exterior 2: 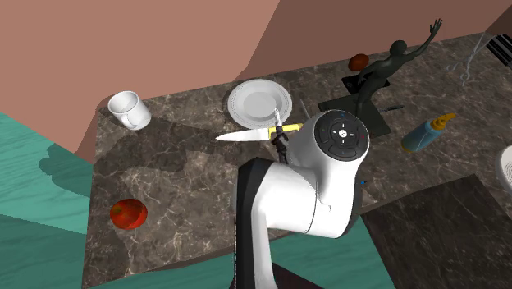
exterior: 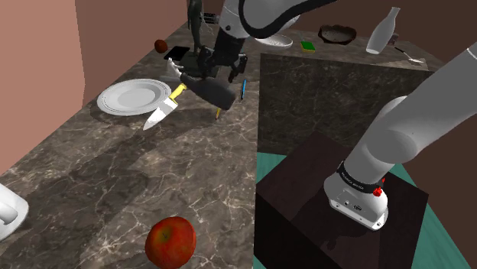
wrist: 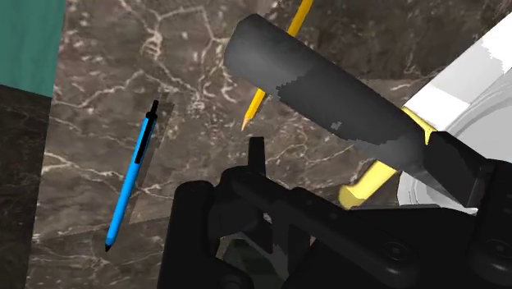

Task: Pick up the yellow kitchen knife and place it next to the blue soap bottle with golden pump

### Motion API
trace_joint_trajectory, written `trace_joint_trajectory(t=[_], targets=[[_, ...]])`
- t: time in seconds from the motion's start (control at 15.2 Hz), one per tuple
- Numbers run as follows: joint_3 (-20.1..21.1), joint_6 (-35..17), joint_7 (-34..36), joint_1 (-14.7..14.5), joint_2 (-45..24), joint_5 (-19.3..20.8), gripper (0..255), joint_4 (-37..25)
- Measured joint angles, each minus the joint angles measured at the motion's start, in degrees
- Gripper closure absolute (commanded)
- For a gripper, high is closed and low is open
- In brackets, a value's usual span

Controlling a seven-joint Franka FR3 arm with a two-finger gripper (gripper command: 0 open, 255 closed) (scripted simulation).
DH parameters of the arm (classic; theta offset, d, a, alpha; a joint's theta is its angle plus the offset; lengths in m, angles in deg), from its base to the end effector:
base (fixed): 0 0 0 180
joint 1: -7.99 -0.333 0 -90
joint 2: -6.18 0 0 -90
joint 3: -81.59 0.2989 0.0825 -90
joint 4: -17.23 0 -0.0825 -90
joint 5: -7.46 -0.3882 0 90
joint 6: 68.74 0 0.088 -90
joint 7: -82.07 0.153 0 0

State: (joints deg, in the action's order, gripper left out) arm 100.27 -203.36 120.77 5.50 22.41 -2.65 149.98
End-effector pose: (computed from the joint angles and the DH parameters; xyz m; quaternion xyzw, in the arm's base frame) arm 0.4747 0.1942 0.4177 -0.9674 0.2008 -0.1187 0.0986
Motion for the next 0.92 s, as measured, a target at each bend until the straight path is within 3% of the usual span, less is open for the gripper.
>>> trace_joint_trajectory(t=[0.26, 0.46, 0.92], targets=[[3.45, -0.33, 7.80, 0.71, -7.48, 4.29, 0, -4.99], [5.67, -2.57, 15.13, 0.71, -14.43, 9.76, 0, -10.06], [5.44, -4.74, 29.13, -2.48, -28.86, 22.65, 0, -23.33]])
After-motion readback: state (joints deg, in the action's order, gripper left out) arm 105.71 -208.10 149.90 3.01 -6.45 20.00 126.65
